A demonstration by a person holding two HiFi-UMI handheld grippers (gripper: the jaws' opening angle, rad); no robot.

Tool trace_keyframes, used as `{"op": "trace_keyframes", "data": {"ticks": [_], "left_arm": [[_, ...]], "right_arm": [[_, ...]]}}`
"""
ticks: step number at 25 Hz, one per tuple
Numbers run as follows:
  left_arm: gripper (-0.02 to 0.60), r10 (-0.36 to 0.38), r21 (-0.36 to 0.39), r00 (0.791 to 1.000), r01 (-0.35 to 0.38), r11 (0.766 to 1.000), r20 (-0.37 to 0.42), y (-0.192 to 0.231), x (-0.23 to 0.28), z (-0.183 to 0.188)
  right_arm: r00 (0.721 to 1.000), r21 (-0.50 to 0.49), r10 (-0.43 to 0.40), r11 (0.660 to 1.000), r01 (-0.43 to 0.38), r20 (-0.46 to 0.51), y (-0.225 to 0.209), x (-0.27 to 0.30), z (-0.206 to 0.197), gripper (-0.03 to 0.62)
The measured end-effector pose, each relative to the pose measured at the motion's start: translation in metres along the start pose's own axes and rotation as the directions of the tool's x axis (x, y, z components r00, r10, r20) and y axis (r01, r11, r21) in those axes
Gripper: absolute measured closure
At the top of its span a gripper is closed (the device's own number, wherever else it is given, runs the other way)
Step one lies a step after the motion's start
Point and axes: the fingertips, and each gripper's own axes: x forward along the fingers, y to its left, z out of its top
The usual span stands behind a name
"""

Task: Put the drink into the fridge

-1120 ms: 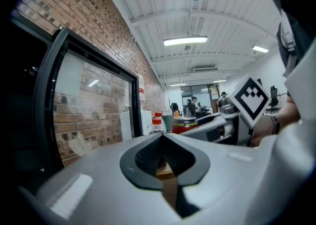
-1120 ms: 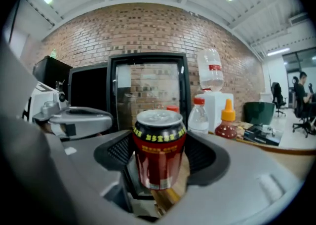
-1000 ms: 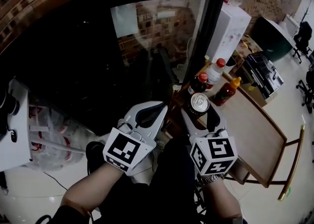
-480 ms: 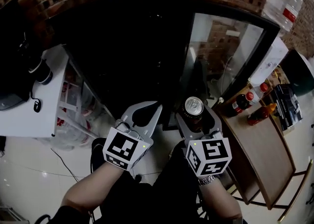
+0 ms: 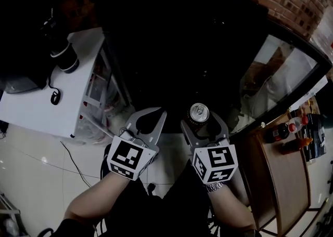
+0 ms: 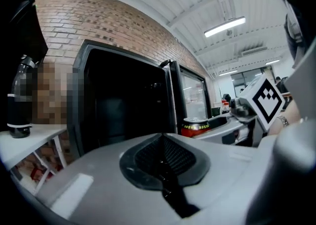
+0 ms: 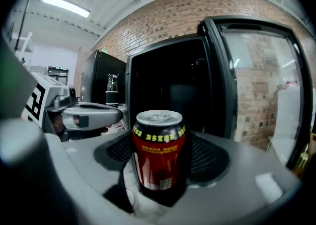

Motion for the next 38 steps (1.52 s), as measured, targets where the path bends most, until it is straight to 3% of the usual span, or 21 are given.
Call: {"op": "trace_keyframes", "data": {"ticks": [12,38], "left_arm": [[0.577,0.105,-0.021,0.994,-0.106,0.994,-0.033,0.065,0.012,-0.029],[0.577,0.054,0.002,0.994,-0.054,0.999,-0.093,0.124,0.055,-0.052]], "right_arm": [[0.995,-0.034,0.09,0.995,-0.092,-0.037,0.027,0.091,-0.02,0.273],[0.976,-0.023,0.177,0.983,-0.181,-0.128,0.035,0.252,-0.075,0.273]]}}
